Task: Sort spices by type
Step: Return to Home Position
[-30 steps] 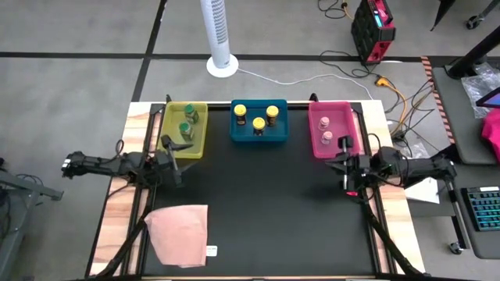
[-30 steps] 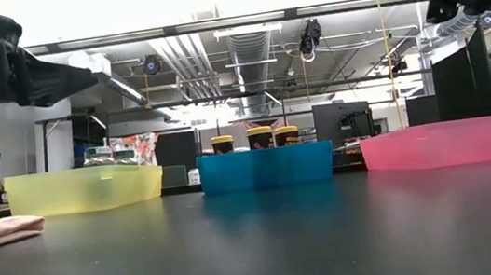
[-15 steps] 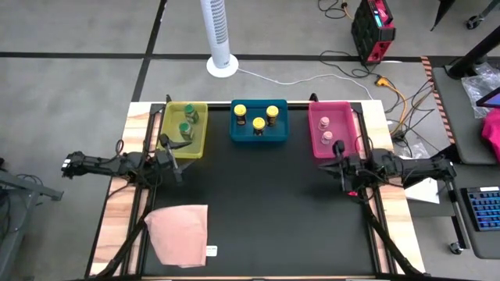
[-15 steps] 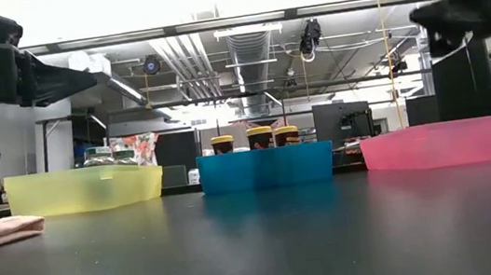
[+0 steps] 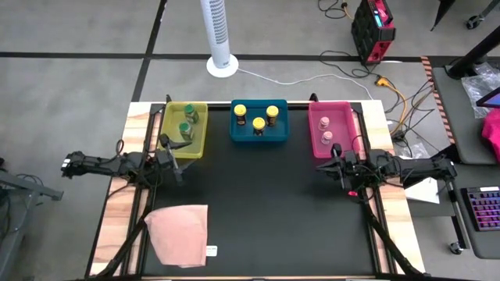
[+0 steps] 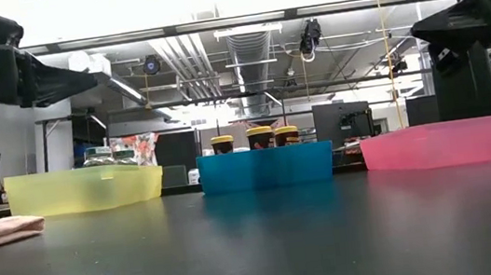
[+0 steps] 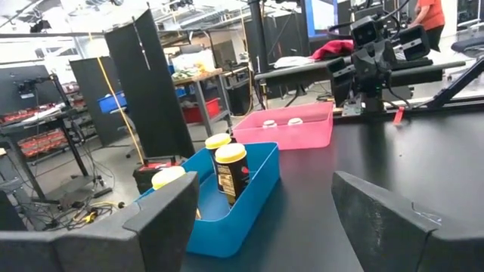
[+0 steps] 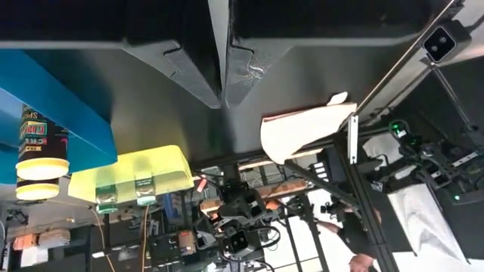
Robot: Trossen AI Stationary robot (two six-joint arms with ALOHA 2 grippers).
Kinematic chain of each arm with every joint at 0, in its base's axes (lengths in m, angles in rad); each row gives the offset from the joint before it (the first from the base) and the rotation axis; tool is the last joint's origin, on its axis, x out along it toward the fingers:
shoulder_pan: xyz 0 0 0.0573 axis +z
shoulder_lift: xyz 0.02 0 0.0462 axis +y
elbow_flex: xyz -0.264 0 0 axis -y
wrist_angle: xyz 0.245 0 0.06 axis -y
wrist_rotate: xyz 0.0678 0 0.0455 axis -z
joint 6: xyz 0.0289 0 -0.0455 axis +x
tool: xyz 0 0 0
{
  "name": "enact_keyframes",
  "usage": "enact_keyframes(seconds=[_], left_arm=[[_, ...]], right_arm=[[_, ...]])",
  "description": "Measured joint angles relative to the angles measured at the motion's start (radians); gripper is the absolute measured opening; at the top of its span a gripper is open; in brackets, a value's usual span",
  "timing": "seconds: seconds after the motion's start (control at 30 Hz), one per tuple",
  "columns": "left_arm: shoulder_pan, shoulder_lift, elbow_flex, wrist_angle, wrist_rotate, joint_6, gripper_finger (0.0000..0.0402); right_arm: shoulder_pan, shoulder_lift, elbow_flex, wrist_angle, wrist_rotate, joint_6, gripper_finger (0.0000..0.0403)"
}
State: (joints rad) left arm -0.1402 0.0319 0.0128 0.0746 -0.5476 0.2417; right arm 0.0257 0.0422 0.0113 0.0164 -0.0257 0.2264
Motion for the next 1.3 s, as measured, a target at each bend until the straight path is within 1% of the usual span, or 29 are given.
enact_keyframes(seconds=[1.3], left_arm=[[0.0,0.062,0.0,-0.001,0.001,0.0,0.0285]], right_arm=[[0.0,0.0,-0.001,-0.003,0.0,0.0,0.0013]])
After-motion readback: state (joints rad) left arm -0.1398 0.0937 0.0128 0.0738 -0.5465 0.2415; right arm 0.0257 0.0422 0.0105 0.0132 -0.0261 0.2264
